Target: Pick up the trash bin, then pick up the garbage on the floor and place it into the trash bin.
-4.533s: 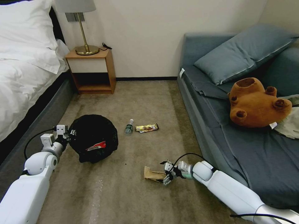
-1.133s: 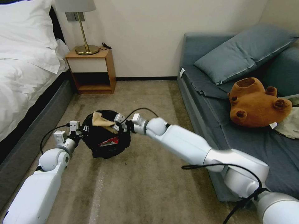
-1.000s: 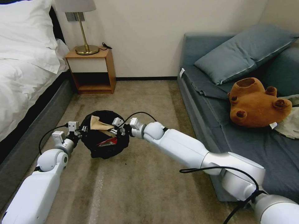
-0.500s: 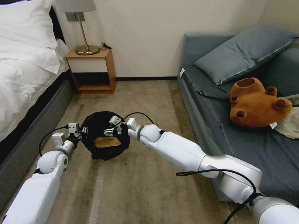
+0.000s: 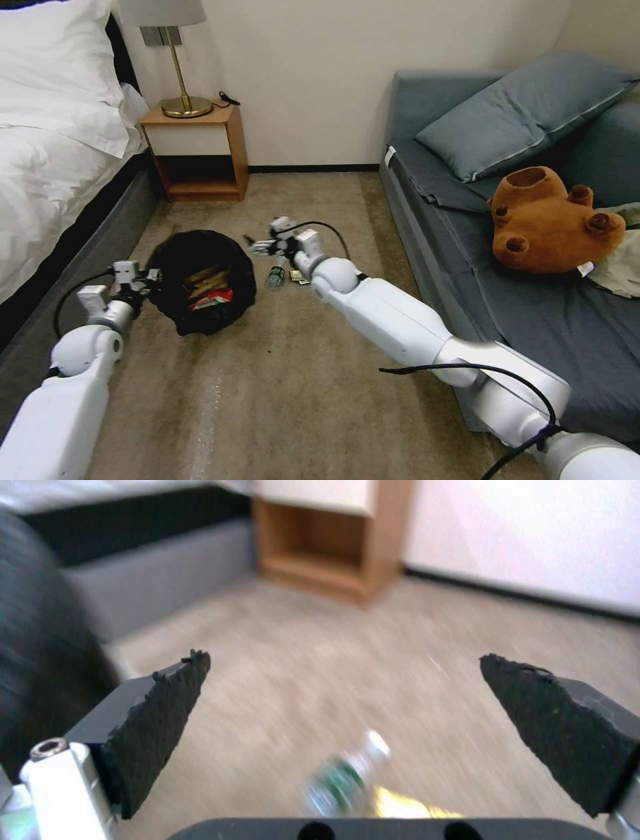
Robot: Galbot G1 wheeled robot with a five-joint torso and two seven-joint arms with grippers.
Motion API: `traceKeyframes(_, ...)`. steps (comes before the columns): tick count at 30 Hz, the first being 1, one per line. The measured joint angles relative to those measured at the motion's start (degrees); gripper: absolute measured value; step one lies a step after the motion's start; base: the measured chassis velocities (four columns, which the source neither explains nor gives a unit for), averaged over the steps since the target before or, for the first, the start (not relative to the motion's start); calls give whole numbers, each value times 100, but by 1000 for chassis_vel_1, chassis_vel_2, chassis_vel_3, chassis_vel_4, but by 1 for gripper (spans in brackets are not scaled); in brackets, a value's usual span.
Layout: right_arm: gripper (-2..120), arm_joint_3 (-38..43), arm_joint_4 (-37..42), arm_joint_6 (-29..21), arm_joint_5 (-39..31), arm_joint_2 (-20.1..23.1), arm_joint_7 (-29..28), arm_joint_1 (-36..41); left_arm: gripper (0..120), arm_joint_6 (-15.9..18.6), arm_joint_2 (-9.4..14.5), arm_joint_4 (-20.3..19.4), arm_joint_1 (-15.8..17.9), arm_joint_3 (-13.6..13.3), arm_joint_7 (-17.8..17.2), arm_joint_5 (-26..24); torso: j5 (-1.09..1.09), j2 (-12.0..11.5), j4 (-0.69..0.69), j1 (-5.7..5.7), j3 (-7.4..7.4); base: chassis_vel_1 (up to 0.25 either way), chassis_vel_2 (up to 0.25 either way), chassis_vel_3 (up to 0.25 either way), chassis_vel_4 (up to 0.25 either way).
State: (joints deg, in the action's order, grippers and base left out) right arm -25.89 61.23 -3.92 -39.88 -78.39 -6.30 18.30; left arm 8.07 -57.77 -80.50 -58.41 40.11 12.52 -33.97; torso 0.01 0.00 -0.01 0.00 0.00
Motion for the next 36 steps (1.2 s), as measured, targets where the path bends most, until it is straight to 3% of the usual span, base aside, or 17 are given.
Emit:
traceKeyframes(6, 100, 636, 221, -415, 219, 500, -397, 936, 4, -150, 187, 392, -137, 385, 180, -105, -1, 0, -1, 0, 0, 0, 0, 0, 0)
traceKeyframes(12, 100, 928, 406, -577, 440, 693, -508, 1403, 4, -181, 340, 540, -183, 512, 210, -235, -1, 0, 1, 0, 0, 0, 0, 0, 0)
traceKeyframes(36, 100, 1060, 502, -741, 399, 575, -529, 1653, 4, -143, 605, 544, -136, 434, 199, -414, -1, 0, 1, 0, 0, 0, 0, 0, 0)
